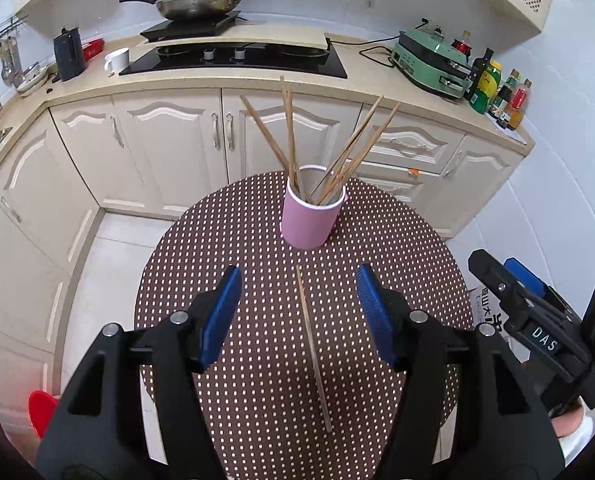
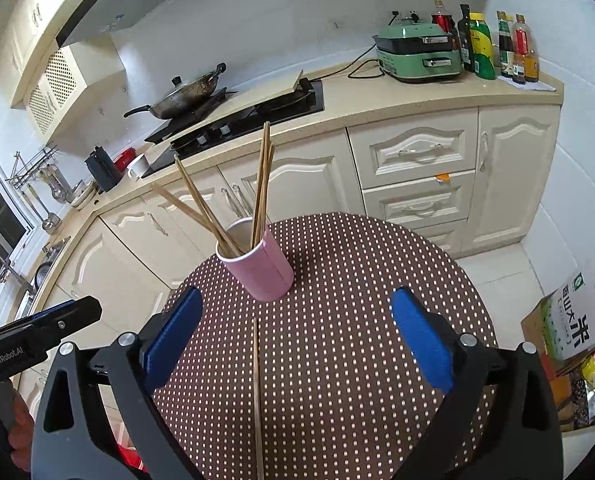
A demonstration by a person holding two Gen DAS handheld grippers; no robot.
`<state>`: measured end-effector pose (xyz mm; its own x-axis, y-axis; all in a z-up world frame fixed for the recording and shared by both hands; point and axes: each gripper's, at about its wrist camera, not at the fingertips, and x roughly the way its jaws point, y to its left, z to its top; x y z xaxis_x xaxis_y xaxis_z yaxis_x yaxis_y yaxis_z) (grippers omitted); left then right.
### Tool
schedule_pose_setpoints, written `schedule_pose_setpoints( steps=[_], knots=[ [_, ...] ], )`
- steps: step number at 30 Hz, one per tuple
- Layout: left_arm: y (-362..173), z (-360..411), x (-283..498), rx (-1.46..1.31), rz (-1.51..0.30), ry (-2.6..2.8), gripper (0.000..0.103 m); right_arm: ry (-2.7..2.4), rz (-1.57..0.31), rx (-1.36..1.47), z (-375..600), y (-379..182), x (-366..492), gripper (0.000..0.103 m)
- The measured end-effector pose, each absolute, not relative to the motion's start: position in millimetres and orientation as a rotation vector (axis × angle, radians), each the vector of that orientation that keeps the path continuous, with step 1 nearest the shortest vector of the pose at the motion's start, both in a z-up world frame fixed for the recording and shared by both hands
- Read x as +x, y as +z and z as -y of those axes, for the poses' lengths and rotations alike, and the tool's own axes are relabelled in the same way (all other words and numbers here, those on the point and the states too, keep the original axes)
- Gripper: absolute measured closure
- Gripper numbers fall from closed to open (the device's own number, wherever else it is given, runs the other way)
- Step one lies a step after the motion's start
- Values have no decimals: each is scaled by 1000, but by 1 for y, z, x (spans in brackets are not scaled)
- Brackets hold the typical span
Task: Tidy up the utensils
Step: 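Withdraw both open grippers and lower them toward the last chopstick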
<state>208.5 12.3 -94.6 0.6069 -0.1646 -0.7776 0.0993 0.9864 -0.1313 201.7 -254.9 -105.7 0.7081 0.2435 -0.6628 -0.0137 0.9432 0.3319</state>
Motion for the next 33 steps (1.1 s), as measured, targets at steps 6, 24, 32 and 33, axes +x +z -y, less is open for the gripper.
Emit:
schedule_pose_setpoints(
  steps=[6,24,32,33],
  knots=[
    [-107,-18,196,-66,-932,-135,43,144,-801,314,255,-114,191,10],
    [-149,-42,205,-98,-1045,-64,42,171,-930,292,231,-149,206,10],
    [-172,-58,221,-119,-1106,-48,42,252,-1006,188,191,-172,222,15],
    [-175,-60,223,-120,-1113,-47,42,265,-1020,171,185,-176,225,19]
  ],
)
